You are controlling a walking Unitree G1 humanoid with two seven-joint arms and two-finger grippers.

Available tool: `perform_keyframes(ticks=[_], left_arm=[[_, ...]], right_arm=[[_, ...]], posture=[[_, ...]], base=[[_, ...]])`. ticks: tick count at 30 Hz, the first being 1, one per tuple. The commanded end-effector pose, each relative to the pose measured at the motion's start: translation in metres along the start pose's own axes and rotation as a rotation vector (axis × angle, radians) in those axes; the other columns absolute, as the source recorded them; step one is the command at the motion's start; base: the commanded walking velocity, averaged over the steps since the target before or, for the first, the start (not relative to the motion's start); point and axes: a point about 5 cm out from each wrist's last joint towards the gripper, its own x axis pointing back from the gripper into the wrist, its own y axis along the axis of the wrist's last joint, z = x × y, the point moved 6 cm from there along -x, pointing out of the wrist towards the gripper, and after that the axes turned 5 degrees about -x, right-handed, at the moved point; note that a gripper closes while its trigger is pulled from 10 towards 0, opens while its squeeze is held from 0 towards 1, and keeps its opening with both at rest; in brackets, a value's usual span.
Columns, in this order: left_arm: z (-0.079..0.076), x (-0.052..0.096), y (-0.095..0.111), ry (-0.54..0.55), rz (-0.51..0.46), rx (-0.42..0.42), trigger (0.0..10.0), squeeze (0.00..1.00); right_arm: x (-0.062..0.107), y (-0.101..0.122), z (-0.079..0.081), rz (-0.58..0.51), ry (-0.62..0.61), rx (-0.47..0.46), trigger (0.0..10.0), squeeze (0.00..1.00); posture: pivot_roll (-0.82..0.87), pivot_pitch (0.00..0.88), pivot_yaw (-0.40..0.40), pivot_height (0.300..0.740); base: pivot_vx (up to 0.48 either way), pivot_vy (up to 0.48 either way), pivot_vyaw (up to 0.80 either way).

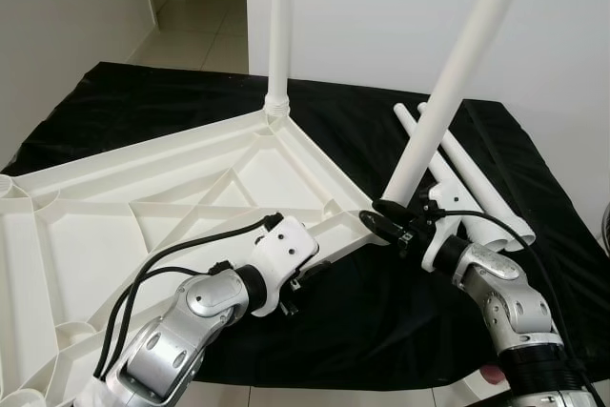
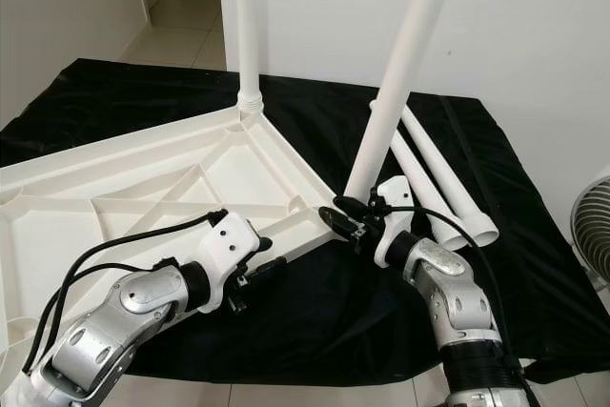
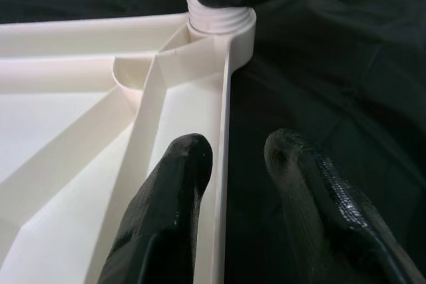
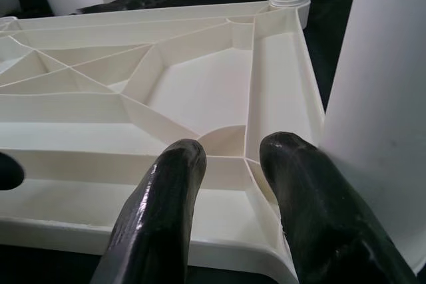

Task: Building children table

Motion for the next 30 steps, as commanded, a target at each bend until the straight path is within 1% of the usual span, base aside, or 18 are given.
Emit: perform_keyframes(ticks=[1, 3, 4, 5, 6, 7, 9, 10, 12, 14, 16, 18, 23, 25, 26, 27, 29, 30], left_arm=[[0.003, -0.001, -0.012, 0.037, 0.065, 0.002, 10.0, 0.0], [0.003, -0.001, -0.012, 0.037, 0.065, 0.002, 10.0, 0.0], [0.004, -0.001, -0.019, 0.037, 0.101, 0.006, 10.0, 0.0], [0.004, -0.001, -0.019, 0.037, 0.101, 0.006, 10.0, 0.0], [0.005, 0.0, -0.028, 0.044, 0.143, 0.01, 10.0, 0.0], [0.005, 0.0, -0.028, 0.044, 0.143, 0.01, 10.0, 0.0], [0.006, 0.001, -0.043, 0.057, 0.214, 0.007, 10.0, 0.0], [0.006, 0.001, -0.043, 0.057, 0.214, 0.007, 10.0, 0.0], [0.007, 0.003, -0.051, 0.066, 0.256, 0.013, 10.0, 0.0], [0.007, 0.003, -0.051, 0.066, 0.256, 0.013, 10.0, 0.0], [0.008, 0.004, -0.058, 0.077, 0.285, 0.015, 10.0, 0.0], [0.009, 0.004, -0.059, 0.085, 0.292, 0.01, 10.0, 0.0], [0.013, 0.003, -0.057, 0.117, 0.284, 0.021, 10.0, 0.0], [0.015, 0.003, -0.056, 0.126, 0.282, 0.025, 10.0, 0.0], [0.015, 0.003, -0.056, 0.126, 0.282, 0.025, 10.0, 0.0], [0.015, 0.004, -0.055, 0.128, 0.283, 0.025, 0.0, 0.0], [0.016, 0.004, -0.056, 0.132, 0.284, 0.024, 0.0, 0.0], [0.017, 0.004, -0.056, 0.142, 0.283, 0.032, 0.0, 0.0]], right_arm=[[0.003, 0.004, -0.015, -0.009, -0.043, 0.026, 10.0, 0.0], [0.003, 0.004, -0.015, -0.009, -0.043, 0.026, 10.0, 0.0], [0.002, 0.005, -0.018, -0.015, -0.047, 0.029, 10.0, 0.0], [0.002, 0.005, -0.018, -0.015, -0.047, 0.029, 10.0, 0.0], [0.002, 0.006, -0.018, -0.021, -0.047, 0.028, 10.0, 0.0], [0.002, 0.006, -0.018, -0.021, -0.047, 0.028, 10.0, 0.0], [0.002, 0.007, -0.016, -0.033, -0.037, 0.029, 10.0, 0.0], [0.002, 0.007, -0.016, -0.033, -0.037, 0.029, 10.0, 0.0], [0.004, 0.008, -0.014, -0.041, -0.032, 0.032, 10.0, 0.0], [0.004, 0.008, -0.014, -0.041, -0.032, 0.032, 10.0, 0.0], [0.006, 0.011, -0.014, -0.056, -0.036, 0.036, 10.0, 0.0], [0.007, 0.013, -0.013, -0.067, -0.037, 0.035, 10.0, 0.0], [0.011, 0.021, -0.01, -0.108, -0.046, 0.036, 10.0, 0.0], [0.014, 0.025, -0.004, -0.126, -0.053, 0.041, 10.0, 0.0], [0.014, 0.025, -0.004, -0.126, -0.053, 0.041, 10.0, 0.0], [0.015, 0.026, -0.002, -0.131, -0.055, 0.042, 10.0, 0.0], [0.017, 0.026, 0.002, -0.14, -0.06, 0.039, 10.0, 0.0], [0.02, 0.027, 0.006, -0.144, -0.063, 0.036, 10.0, 0.0]], posture=[[0.03, 0.08, -0.037, 0.74], [0.03, 0.08, -0.037, 0.74], [0.03, 0.08, -0.037, 0.74], [0.03, 0.08, -0.037, 0.74], [0.03, 0.084, -0.034, 0.74], [0.03, 0.084, -0.034, 0.74], [0.03, 0.085, -0.033, 0.74], [0.03, 0.085, -0.033, 0.74], [0.03, 0.087, -0.032, 0.74], [0.03, 0.087, -0.032, 0.74], [0.02, 0.088, -0.03, 0.74], [0.02, 0.091, -0.027, 0.74], [0.02, 0.093, -0.027, 0.74], [0.02, 0.095, -0.028, 0.74], [0.02, 0.095, -0.028, 0.74], [0.01, 0.097, -0.027, 0.74], [0.01, 0.099, -0.024, 0.74], [0.0, 0.1, -0.021, 0.74]], base=[[0.0, 0.0, 0.0], [0.0, 0.0, 0.0], [0.0, 0.0, 0.0], [0.0, 0.0, 0.0], [0.0, 0.0, 0.0], [0.0, 0.0, 0.0], [0.0, 0.0, 0.0], [0.0, 0.0, 0.0], [0.0, 0.0, 0.0], [0.0, 0.0, 0.0], [0.0, 0.0, 0.0], [0.0, 0.0, 0.0], [0.0, 0.0, 0.0], [0.0, 0.0, 0.0], [0.0, 0.0, 0.0], [0.0, 0.0, 0.0], [0.0, 0.0, 0.0], [0.0, 0.0, 0.0]])
